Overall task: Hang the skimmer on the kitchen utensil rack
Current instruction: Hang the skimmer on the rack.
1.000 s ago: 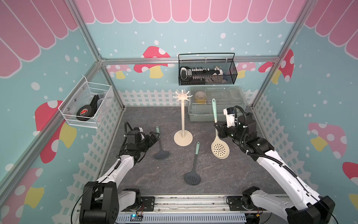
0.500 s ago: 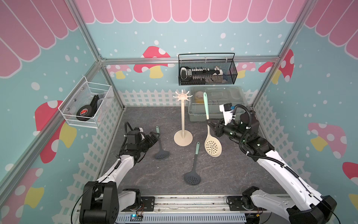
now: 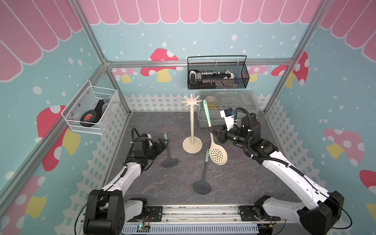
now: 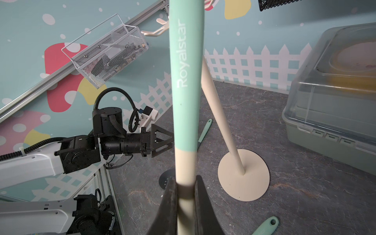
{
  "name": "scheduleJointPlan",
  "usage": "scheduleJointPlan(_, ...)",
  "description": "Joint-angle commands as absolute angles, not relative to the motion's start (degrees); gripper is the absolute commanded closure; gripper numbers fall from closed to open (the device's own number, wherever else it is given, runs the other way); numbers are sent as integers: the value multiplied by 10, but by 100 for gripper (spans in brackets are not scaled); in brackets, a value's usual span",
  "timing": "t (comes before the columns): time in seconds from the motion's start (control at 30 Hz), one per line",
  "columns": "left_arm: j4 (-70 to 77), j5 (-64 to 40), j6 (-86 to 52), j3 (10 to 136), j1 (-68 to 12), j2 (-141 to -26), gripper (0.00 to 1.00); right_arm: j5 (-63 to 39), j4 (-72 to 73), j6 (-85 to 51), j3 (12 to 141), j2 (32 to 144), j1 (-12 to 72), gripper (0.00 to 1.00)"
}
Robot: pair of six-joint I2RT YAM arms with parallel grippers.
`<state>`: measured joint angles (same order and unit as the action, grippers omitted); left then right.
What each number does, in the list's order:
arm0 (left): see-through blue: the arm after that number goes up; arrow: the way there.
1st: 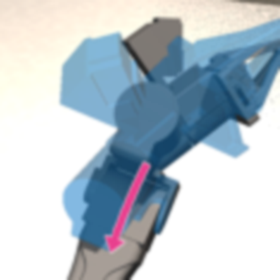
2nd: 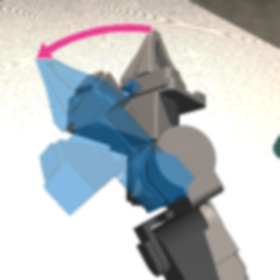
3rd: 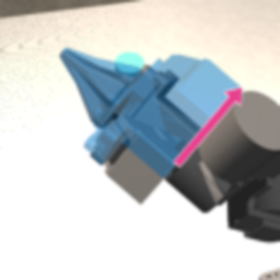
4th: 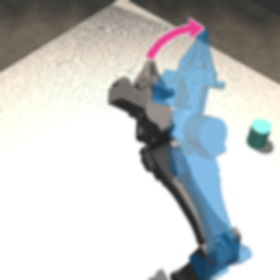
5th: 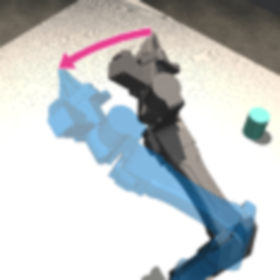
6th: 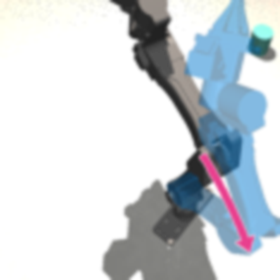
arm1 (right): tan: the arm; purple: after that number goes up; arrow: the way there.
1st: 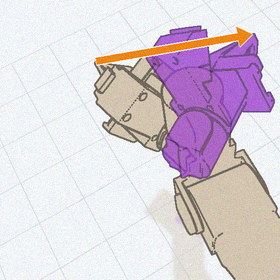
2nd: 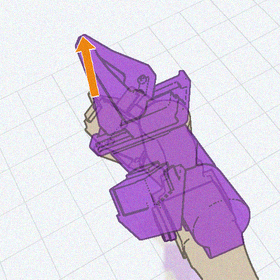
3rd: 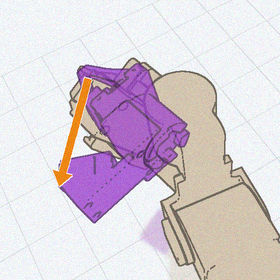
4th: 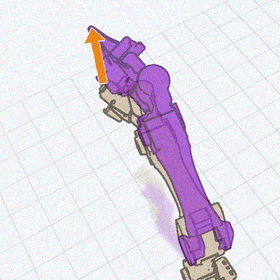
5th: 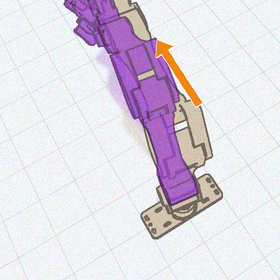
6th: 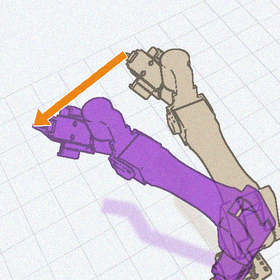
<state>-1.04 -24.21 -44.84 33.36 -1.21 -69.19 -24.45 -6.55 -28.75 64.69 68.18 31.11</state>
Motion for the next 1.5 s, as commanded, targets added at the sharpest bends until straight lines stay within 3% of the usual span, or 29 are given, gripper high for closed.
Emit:
scheduleJointPlan(0.0,0,-250,-455,342,-15,-697,1,-245,-51,-283,659,684,319,100)
scheduleJointPlan(1.47,18,-257,-459,339,-29,-736,1,-262,-14,-298,637,719,329,100)
